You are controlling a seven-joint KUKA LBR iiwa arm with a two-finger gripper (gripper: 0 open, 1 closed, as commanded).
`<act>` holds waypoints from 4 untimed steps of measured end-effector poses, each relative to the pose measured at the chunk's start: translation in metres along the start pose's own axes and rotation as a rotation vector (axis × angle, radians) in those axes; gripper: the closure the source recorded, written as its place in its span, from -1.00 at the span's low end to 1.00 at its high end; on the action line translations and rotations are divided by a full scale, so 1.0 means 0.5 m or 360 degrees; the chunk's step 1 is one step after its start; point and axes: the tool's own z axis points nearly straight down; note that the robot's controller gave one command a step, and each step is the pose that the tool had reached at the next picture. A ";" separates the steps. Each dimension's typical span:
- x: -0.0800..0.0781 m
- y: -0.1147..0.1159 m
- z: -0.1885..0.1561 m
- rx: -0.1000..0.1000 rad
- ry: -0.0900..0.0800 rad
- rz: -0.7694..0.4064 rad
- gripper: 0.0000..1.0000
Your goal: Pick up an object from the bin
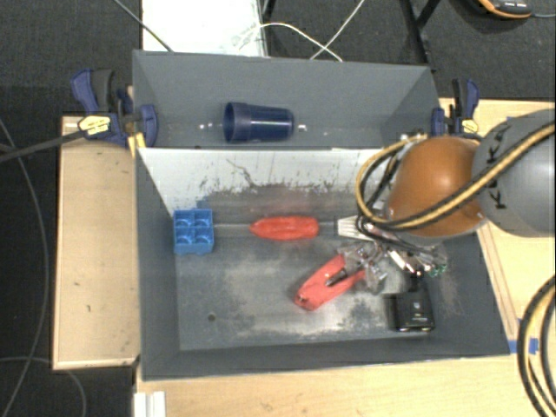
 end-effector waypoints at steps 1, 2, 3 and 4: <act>-0.008 -0.035 -0.069 -0.0011 0.0009 0.0633 1.00; -0.019 -0.015 -0.163 0.0000 -0.0002 0.0039 1.00; -0.038 -0.019 -0.110 0.0006 -0.0012 0.0188 1.00; -0.007 0.023 -0.093 0.0001 -0.0003 0.0228 1.00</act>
Offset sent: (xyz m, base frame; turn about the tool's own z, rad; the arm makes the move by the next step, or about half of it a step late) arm 0.0087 -0.0016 0.0814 0.0251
